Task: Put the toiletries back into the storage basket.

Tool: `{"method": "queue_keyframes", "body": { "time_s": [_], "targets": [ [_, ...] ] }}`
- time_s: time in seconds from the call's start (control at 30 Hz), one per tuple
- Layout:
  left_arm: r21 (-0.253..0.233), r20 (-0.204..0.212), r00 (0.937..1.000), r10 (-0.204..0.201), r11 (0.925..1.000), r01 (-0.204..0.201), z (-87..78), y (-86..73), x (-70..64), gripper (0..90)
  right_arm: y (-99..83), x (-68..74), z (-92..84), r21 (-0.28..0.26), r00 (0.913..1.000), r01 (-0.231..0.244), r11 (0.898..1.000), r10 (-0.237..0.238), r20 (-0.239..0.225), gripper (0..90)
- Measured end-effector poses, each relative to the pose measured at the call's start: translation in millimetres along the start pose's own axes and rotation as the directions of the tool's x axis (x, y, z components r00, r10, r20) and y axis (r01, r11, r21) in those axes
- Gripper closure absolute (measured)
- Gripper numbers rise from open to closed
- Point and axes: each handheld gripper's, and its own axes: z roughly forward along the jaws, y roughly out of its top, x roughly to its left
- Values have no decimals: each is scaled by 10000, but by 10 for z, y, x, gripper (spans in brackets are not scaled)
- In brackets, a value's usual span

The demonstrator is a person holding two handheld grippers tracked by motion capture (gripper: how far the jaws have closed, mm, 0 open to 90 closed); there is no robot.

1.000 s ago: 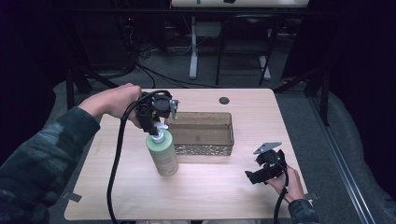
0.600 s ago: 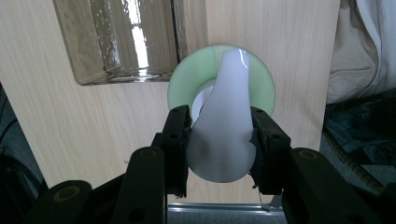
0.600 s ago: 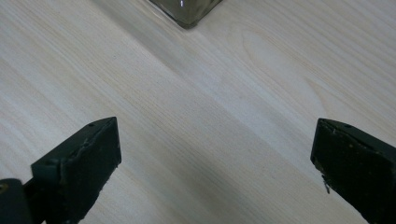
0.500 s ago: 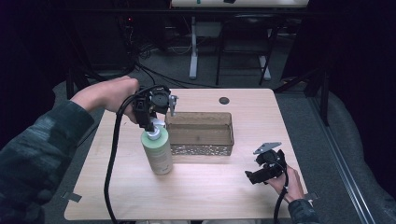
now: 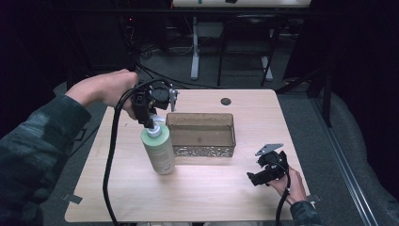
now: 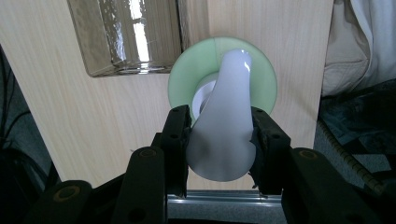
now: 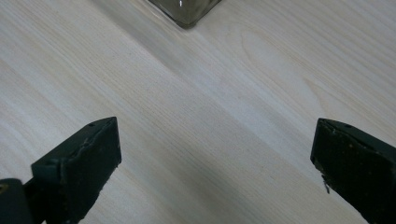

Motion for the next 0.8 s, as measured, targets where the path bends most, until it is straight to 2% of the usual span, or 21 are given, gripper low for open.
{"method": "queue_keyframes", "body": {
  "time_s": [0.53,0.8],
  "targets": [
    [191,19,9999,-136,9997,136,-141,-39,40,631,-2,-1,3,21,10000,6,10000,-6,-6,12],
    [-28,-39,9999,-148,9999,148,-270,-28,65,631,-2,2,7,66,10000,8,10000,-8,25,13]
  ]
}}
